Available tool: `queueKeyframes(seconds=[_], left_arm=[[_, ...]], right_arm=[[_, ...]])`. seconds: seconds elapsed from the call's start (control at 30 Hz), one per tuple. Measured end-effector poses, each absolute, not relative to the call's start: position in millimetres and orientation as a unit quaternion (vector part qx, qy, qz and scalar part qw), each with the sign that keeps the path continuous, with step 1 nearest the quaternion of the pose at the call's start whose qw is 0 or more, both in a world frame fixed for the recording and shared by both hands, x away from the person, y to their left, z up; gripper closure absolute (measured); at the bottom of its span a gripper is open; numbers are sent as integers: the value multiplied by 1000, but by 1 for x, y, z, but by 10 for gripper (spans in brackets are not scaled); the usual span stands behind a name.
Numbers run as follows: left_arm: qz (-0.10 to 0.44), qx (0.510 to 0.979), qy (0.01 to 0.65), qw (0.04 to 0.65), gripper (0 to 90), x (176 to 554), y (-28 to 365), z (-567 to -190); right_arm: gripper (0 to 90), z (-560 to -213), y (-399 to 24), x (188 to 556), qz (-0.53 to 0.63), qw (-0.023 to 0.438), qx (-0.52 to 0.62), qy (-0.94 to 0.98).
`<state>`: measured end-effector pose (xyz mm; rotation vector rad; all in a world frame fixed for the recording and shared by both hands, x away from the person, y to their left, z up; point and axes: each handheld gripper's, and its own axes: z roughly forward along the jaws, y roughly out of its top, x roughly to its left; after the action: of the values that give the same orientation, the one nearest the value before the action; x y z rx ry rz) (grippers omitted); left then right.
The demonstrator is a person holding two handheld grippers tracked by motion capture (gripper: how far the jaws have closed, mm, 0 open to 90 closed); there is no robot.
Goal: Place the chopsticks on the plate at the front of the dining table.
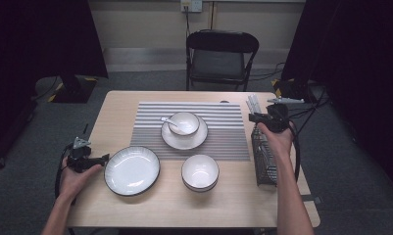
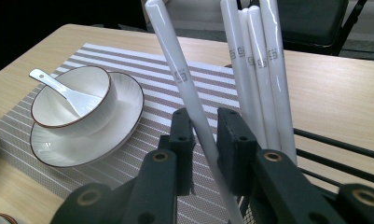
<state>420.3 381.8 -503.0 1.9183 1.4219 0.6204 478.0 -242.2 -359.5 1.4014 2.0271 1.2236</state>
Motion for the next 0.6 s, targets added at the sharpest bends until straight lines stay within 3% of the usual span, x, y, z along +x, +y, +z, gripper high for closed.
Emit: queueKeyframes(seconds=[0.6], left_arm=[[237, 734, 544, 331, 170, 420, 382, -503]], right_arm=[[790, -356, -245, 474, 441, 229, 500, 709]])
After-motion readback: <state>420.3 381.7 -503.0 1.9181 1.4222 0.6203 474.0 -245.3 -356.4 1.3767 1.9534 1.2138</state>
